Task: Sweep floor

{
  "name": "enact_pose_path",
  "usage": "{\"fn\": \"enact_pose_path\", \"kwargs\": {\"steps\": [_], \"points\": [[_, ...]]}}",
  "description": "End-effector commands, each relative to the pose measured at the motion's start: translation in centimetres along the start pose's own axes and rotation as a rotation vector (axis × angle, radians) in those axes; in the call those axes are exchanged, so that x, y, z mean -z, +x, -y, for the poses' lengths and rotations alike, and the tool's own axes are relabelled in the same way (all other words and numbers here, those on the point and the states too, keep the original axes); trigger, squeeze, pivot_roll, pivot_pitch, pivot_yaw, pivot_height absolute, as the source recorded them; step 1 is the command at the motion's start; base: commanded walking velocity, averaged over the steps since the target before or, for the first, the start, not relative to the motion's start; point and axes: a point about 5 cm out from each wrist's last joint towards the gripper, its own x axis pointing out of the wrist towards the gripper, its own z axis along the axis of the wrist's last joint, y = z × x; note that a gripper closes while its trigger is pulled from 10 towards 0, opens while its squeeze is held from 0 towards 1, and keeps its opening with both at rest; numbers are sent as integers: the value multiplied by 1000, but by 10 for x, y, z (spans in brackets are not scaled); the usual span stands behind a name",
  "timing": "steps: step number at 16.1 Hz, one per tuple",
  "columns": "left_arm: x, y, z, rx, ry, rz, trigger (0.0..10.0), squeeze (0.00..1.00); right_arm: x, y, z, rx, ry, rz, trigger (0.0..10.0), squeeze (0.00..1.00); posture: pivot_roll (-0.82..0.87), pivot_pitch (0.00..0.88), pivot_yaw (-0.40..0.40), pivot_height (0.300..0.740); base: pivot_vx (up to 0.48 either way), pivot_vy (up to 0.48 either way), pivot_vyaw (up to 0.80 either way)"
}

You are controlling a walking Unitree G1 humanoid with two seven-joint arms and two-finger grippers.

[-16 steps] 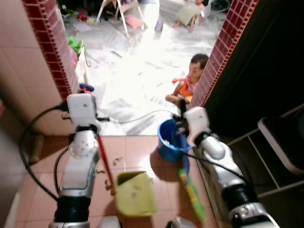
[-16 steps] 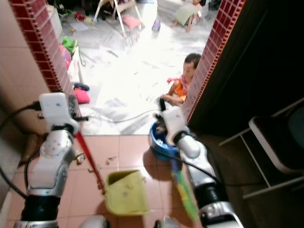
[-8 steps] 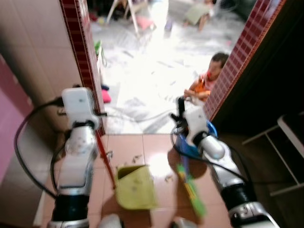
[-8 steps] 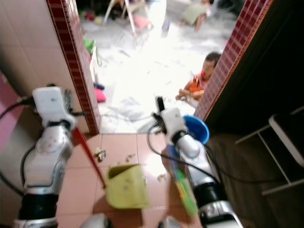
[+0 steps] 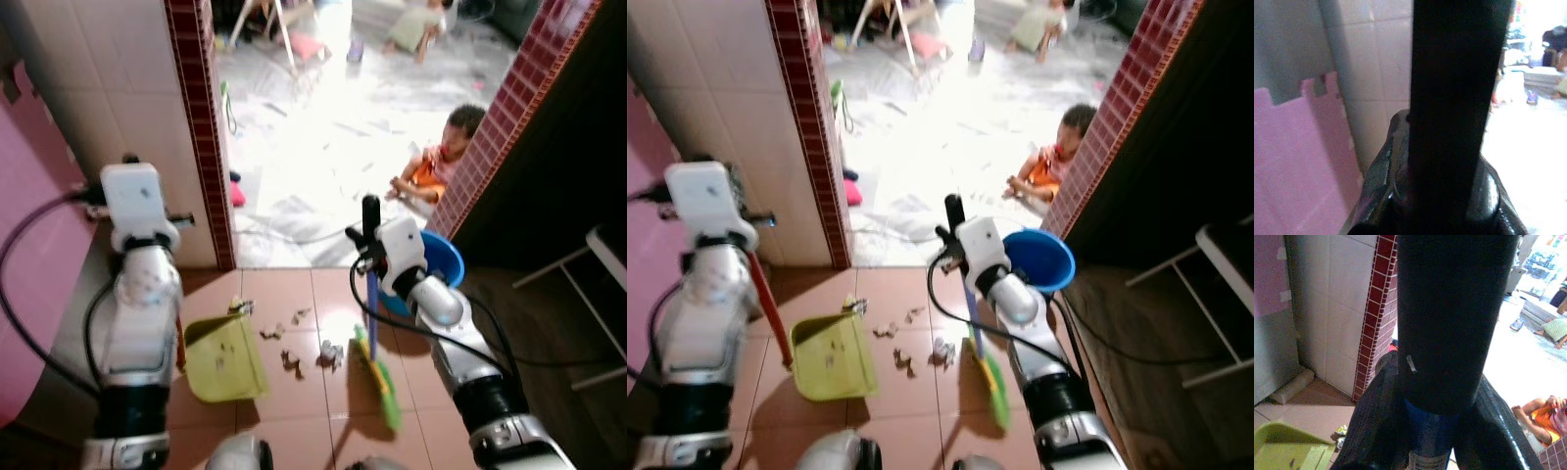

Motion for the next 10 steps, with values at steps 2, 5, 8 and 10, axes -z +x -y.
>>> {"fn": "enact_pose_path", "kwargs": {"steps": [2, 5, 8, 10], "points": [[13, 9, 11, 22, 10, -19, 10000, 0, -16, 4, 4, 0, -48, 66, 10000, 0, 11, 2, -58, 740, 0, 0, 0], [29, 17, 17, 10, 46, -43, 10000, 0, -20, 2, 6, 16, -57, 83, 10000, 0, -11, 4, -56, 740, 0, 0, 0], [36, 23, 20, 2, 3, -50, 10000, 0, -31, -3, 13, 60, -86, 149, 10000, 0, -30, 22, -51, 740, 0, 0, 0], [39, 25, 19, -18, 5, -41, 10000, 0, -35, -6, 15, 100, -104, 178, 10000, 0, -30, 32, -49, 740, 0, 0, 0]]}}
